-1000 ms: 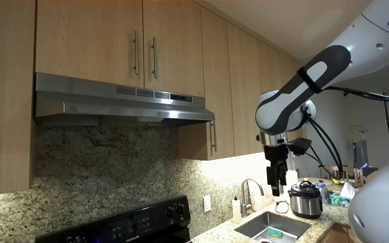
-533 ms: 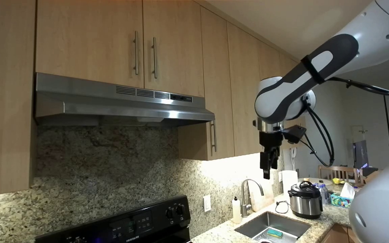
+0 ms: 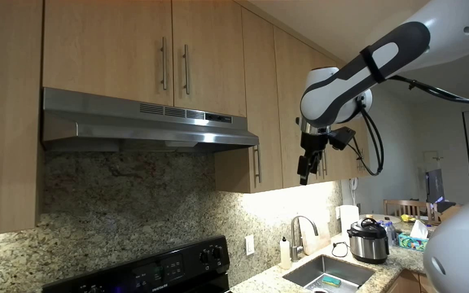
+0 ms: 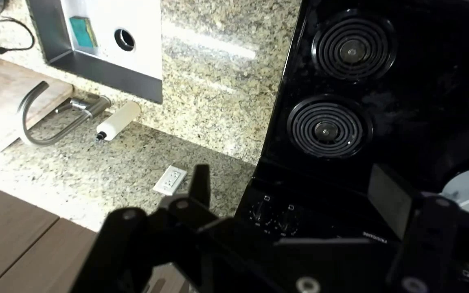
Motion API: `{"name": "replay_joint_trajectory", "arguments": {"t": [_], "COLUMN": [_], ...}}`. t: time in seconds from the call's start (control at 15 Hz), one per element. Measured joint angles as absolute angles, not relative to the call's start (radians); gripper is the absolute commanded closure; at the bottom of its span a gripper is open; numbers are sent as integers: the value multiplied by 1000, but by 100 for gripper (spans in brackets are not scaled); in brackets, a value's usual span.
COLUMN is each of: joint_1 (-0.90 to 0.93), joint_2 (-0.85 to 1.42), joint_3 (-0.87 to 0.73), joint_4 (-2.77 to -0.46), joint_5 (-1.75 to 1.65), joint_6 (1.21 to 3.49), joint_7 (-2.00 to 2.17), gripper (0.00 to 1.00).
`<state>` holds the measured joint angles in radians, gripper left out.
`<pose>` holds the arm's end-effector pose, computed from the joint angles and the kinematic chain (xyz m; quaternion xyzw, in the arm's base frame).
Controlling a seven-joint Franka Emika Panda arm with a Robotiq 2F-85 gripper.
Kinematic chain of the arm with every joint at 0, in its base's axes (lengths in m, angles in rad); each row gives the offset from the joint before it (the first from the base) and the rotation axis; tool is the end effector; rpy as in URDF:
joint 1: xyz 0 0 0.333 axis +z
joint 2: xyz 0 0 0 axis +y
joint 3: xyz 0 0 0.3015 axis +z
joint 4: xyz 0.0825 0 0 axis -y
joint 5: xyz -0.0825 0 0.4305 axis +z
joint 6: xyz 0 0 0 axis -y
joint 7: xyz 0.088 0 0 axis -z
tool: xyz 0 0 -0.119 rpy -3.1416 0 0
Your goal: Turn on the stove light
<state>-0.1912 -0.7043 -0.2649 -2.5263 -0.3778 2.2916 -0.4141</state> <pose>0.3909 -0.2092 0.5126 0.9671 0.0793 0.1759 0.1658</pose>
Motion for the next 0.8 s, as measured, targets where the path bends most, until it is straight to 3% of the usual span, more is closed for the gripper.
{"name": "replay_joint_trajectory", "arguments": {"t": [0.8], "joint_1": [-125], "joint_2": [-703], "joint_3": [-224], "joint_4": [-2463], "joint_5": [-292], "joint_6": [2474], "joint_7": [-328], "gripper": [0]}}
